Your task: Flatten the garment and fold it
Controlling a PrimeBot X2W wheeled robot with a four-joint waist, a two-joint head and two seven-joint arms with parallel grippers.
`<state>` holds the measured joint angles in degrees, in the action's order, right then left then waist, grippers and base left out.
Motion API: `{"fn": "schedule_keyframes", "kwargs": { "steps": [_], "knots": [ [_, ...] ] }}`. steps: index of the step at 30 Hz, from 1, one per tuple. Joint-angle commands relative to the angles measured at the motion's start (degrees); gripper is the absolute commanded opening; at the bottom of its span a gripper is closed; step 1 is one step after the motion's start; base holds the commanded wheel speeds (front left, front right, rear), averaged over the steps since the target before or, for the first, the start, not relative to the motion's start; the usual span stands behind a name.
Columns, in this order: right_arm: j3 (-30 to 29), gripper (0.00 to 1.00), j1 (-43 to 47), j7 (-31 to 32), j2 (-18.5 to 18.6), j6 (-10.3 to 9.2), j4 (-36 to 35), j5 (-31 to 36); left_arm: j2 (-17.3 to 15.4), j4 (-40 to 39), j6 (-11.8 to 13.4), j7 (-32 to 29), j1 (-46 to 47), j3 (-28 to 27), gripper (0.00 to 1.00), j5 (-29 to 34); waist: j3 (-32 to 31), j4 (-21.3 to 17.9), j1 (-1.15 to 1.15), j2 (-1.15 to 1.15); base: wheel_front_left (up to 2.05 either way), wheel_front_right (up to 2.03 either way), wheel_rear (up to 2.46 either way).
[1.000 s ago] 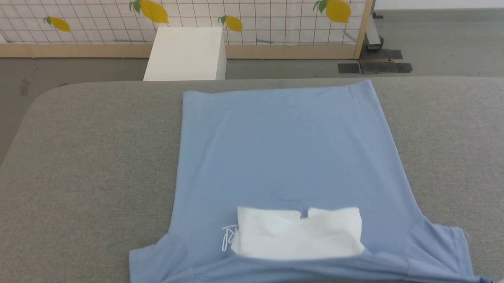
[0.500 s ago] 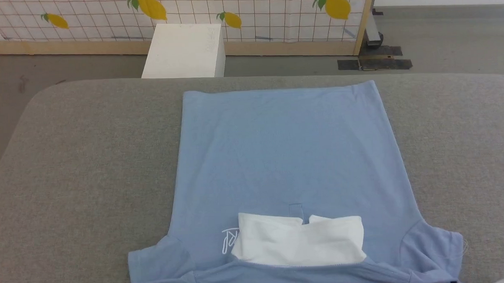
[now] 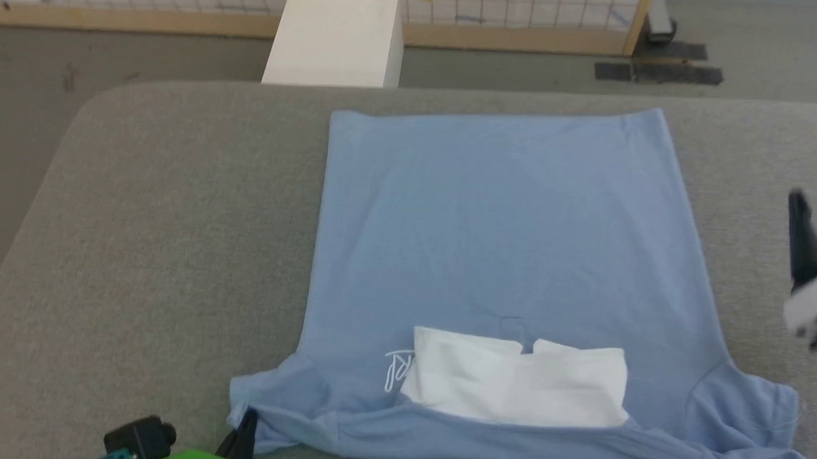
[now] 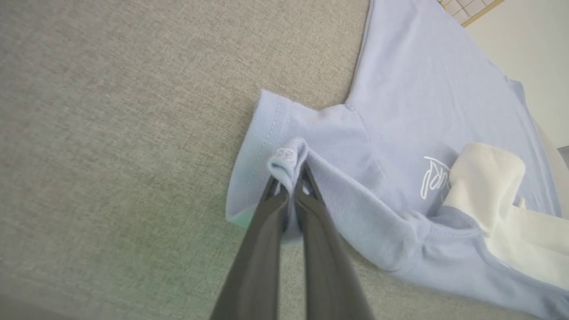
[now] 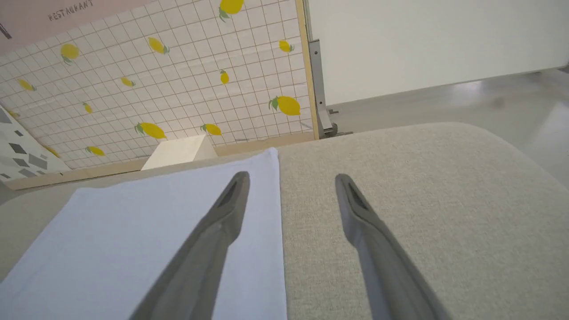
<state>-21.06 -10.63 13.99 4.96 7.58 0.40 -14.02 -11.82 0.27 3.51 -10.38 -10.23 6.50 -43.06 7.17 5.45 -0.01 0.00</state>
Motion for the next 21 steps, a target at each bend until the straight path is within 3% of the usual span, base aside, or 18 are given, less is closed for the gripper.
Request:
{"fn": "schedule_keyframes", "kwargs": {
  "steps": [1,10,17,21],
  "knots": [
    [0.1,1.0,-3.5,-0.8,1.4,-0.09,1.7,0.5,0.4,-0.5,-0.5,0.6,1.6,0.2,0.0,0.8,4.0,3.2,0.01,0.0,0.0,0.0,0.0],
    [1.3,1.0,-25.7,2.7,10.9,-0.09,16.0,3.2,2.4,-1.2,-1.8,2.9,7.3,2.6,0.0,2.1,16.3,9.5,0.01,0.0,0.0,0.0,0.0],
    [2.5,1.0,-38.0,14.2,16.3,-0.09,22.3,6.4,4.4,-0.3,-3.2,5.3,11.4,4.4,0.0,2.5,25.2,13.1,0.01,0.0,0.0,0.0,0.0],
    [2.2,1.0,-42.0,22.9,17.4,-0.09,23.8,8.3,5.2,0.8,-4.0,6.4,12.8,5.0,0.0,2.2,28.1,14.2,0.01,0.0,0.0,0.0,0.0]
  ]
}}
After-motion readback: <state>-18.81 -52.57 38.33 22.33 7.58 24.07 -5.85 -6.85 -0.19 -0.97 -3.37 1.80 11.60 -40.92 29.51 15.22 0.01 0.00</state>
